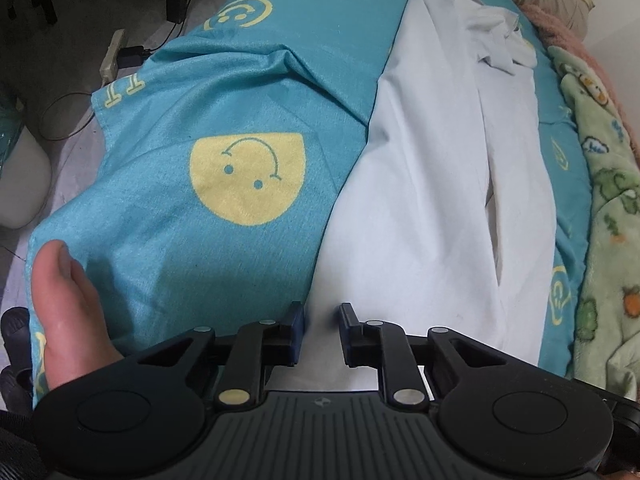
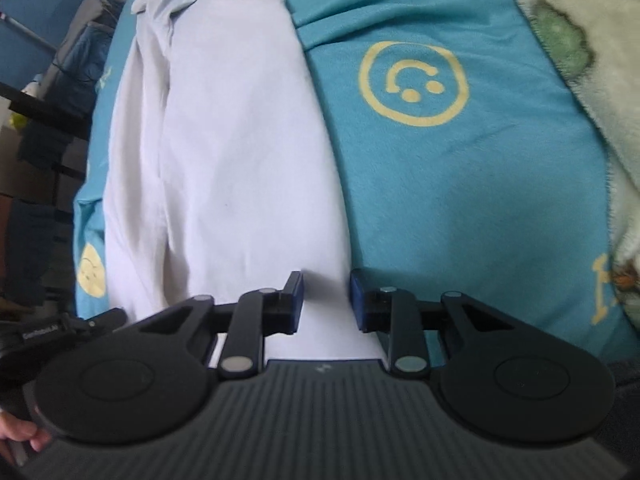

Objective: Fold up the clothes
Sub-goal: 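Move both grippers to the shirt hem and close them on it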

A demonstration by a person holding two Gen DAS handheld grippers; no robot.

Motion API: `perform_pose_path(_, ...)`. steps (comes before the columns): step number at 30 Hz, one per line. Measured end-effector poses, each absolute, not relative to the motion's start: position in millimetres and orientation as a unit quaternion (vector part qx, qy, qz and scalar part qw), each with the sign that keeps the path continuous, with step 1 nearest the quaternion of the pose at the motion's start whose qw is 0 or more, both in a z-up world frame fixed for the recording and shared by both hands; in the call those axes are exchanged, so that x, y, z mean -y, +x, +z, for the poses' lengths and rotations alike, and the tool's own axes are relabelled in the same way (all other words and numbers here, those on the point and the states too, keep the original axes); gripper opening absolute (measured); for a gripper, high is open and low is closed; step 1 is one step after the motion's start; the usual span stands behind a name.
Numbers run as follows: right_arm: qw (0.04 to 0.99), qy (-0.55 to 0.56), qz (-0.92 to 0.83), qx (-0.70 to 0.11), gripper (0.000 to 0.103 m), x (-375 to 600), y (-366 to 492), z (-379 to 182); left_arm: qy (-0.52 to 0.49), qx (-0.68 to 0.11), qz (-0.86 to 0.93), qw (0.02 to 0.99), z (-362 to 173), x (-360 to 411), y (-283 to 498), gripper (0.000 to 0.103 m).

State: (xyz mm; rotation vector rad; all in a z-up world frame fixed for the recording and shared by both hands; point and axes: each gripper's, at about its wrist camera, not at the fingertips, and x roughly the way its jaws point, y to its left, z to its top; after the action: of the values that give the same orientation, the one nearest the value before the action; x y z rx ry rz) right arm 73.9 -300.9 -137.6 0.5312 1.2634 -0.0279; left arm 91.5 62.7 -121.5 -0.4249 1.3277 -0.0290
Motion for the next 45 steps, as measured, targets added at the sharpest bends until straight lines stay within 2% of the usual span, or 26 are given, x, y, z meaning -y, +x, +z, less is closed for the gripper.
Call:
perform_pose_path(1,0.774,0.25,-0.021,-0.581,0.029,303.3,72.5,-136.7,-0.195,-0.614,-0.013,0.765,-122.3,-61.8,91.2,0.027)
perform_pose_path(3,0.769,0.266,-0.032,-0.58,0.031,309.1,71.6,-138.8,-0.206,-0.618,-0.017,0.759,-124.0,-62.8,92.2,0.055)
perform_pose_path(4,0.769,0.265,-0.028,-0.582,0.033,307.5,72.3,-139.4,-0.213,-0.618,-0.019,0.756,-124.6,-63.7,92.5,0.058)
perform_pose_path(6,0.769,0.257,-0.014,-0.585,0.048,301.4,74.3,-140.2,-0.214,-0.621,-0.02,0.754,-125.5,-63.5,91.9,0.06)
perform_pose_path(8,0.77,0.245,-0.002,-0.589,0.057,294.6,75.7,-140.8,-0.206,-0.624,-0.026,0.753,-125.4,-60.4,91.2,0.061)
perform_pose_path(11,0.771,0.226,0.006,-0.595,0.058,288.2,76.3,-141.1,-0.192,-0.63,-0.043,0.751,-123.7,-52.9,88.1,0.059)
perform_pose_path(15,0.766,0.209,0.025,-0.607,0.06,282.4,74.1,-139.9,-0.181,-0.635,-0.054,0.749,-121.0,-48.4,82.9,0.042)
perform_pose_path(20,0.754,0.217,0.054,-0.618,0.06,279.0,67.7,-138.8,-0.192,-0.63,-0.053,0.751,-116.3,-51.0,75.8,0.034)
perform_pose_path(23,0.752,0.216,0.058,-0.62,0.06,278.3,66.0,-138.7,-0.182,-0.633,-0.049,0.751,-115.0,-48.0,74.2,0.034)
perform_pose_path(27,0.763,0.168,0.048,-0.622,0.058,263.7,69.1,-139.8,-0.169,-0.638,-0.044,0.75,-113.4,-43.9,72.0,0.044)
perform_pose_path(32,0.773,0.086,0.065,-0.625,0.06,239.9,65.4,-137.4,-0.159,-0.638,-0.056,0.751,-108.8,-41.7,67.6,0.044)
perform_pose_path(34,0.777,0.058,0.069,-0.623,0.058,232.3,62.7,-136.0,-0.145,-0.637,-0.07,0.754,-105.3,-36.4,65.1,0.037)
perform_pose_path(36,0.782,0.03,0.071,-0.619,0.038,225.2,59.7,-134.5,-0.141,-0.629,-0.087,0.759,-100.8,-32.9,61.4,0.018)
perform_pose_path(37,0.785,0.022,0.074,-0.615,0.021,222.6,57.8,-133.2,-0.144,-0.625,-0.09,0.762,-98.4,-33.5,59.5,0.012)
perform_pose_path(38,0.787,0.02,0.078,-0.612,0.013,221.2,55.8,-131.4,-0.148,-0.619,-0.092,0.766,-95.1,-35.0,57.2,0.009)
perform_pose_path(39,0.79,0.024,0.08,-0.608,0.01,221.8,54.2,-129.1,-0.156,-0.609,-0.096,0.772,-90.1,-37.6,54.3,0.007)
perform_pose_path(45,0.833,0.113,0.09,-0.534,0.009,248.2,45.0,-87.6,-0.238,-0.521,-0.128,0.81,-46.1,-56.9,39.8,0.006)
